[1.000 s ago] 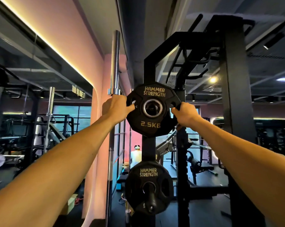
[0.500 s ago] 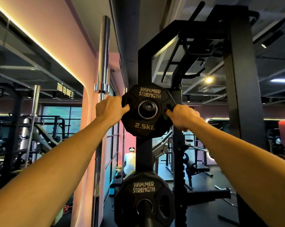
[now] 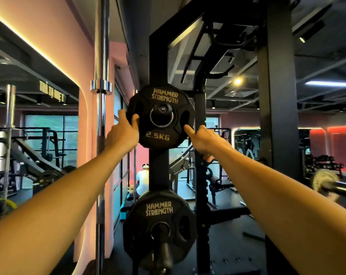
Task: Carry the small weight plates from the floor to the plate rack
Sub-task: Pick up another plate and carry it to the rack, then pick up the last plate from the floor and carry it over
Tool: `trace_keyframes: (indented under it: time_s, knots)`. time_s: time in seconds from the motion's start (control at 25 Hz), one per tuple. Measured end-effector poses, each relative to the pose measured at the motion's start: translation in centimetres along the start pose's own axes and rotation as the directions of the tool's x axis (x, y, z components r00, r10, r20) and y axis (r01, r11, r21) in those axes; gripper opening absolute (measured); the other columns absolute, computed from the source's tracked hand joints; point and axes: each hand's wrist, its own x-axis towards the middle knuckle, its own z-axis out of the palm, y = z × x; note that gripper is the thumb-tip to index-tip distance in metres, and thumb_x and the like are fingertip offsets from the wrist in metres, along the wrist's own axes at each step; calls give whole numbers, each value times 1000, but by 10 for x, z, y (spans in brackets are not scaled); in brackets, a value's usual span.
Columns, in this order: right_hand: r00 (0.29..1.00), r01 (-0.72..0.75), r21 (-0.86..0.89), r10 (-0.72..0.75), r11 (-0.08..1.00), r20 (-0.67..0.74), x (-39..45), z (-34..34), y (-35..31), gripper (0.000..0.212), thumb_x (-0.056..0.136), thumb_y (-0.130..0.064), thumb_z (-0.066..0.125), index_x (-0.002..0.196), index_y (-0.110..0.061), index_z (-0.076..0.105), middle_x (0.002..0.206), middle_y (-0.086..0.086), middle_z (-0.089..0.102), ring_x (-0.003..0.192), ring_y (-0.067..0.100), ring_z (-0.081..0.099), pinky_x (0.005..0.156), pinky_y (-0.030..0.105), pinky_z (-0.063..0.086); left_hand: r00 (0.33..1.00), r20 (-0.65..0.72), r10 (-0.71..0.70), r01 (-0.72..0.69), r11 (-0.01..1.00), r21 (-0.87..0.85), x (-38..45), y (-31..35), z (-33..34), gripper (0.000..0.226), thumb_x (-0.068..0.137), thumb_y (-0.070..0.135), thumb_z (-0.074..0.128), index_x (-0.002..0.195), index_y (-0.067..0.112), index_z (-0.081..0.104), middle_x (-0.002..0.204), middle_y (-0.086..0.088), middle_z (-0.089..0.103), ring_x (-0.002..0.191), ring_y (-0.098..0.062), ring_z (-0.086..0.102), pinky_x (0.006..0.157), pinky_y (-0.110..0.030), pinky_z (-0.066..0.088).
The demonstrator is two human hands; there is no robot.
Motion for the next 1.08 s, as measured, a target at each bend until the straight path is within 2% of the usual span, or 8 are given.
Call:
trace_keyframes:
  time_s: [0.12, 0.24, 0.36, 0.52, 0.72, 0.88, 1.0, 1.08]
  knots:
    - [994, -49, -18, 51, 999, 96, -34, 7, 53, 81, 88, -72, 24, 133, -6, 40, 119, 19, 60, 97, 37, 63, 85, 49, 53, 976, 131, -176, 200, 959, -199, -57, 2, 50, 60, 90, 63, 30, 128, 17, 24, 105, -17, 64, 73, -40, 68, 79, -45, 55]
    - [967, -162, -119, 182, 980, 177, -81, 13, 132, 74, 91, -67, 29, 131, -8, 47, 125, 16, 59, 99, 34, 59, 81, 38, 48, 885, 462, -48, 120, 984, -128, -129, 32, 113, 49, 88, 59, 40, 95, 12, 51, 100, -17, 68, 86, -35, 67, 82, -39, 54]
    - [917, -309, -213, 349, 927, 192, -154, 25, 231, 68, 88, -67, 37, 120, -8, 52, 128, 19, 58, 113, 36, 57, 86, 38, 45, 660, 746, 90, 40, 987, -155, -217, 51, 176, 39, 87, 54, 54, 87, 14, 57, 92, -8, 67, 90, -28, 62, 78, -36, 48]
    - [790, -490, -274, 555, 827, 260, -310, 43, 351, 49, 87, -64, 41, 99, -18, 52, 125, 14, 61, 115, 31, 58, 89, 37, 46, 328, 938, 116, 42, 990, -137, -373, 43, 235, 34, 82, 53, 62, 89, 19, 59, 87, 0, 64, 84, -19, 59, 73, -30, 44]
    - [457, -755, -322, 811, 571, 366, -557, 49, 435, 46, 90, -60, 43, 95, -15, 47, 124, 15, 60, 111, 29, 57, 81, 35, 41, -267, 963, 25, -52, 998, -40, -598, 29, 242, 30, 81, 50, 67, 84, 22, 54, 86, 4, 60, 83, -12, 54, 72, -25, 40]
    - [122, -900, -323, 881, 293, 457, -728, 44, 454, 40, 91, -53, 47, 68, -23, 35, 98, 21, 55, 84, 21, 47, 64, 31, 33, -531, 842, -93, -238, 970, -42, -745, 30, 210, 30, 85, 52, 62, 85, 24, 50, 95, 3, 58, 93, -14, 53, 74, -25, 36]
    - [-105, -935, -346, 868, 80, 485, -842, 31, 459, 39, 92, -51, 48, 99, -13, 54, 123, 15, 61, 108, 26, 57, 76, 29, 38, -691, 699, -184, -330, 941, -79, -836, 51, 183, 30, 89, 52, 57, 87, 23, 49, 96, 0, 54, 87, -14, 50, 76, -28, 35]
    - [-217, -932, -361, 834, -23, 507, -900, 18, 460, 47, 93, -49, 49, 117, -9, 52, 134, 15, 55, 110, 25, 55, 78, 28, 38, -737, 641, -215, -376, 918, -125, -880, 66, 171, 32, 89, 52, 55, 78, 24, 46, 93, -1, 52, 75, -12, 48, 74, -29, 35]
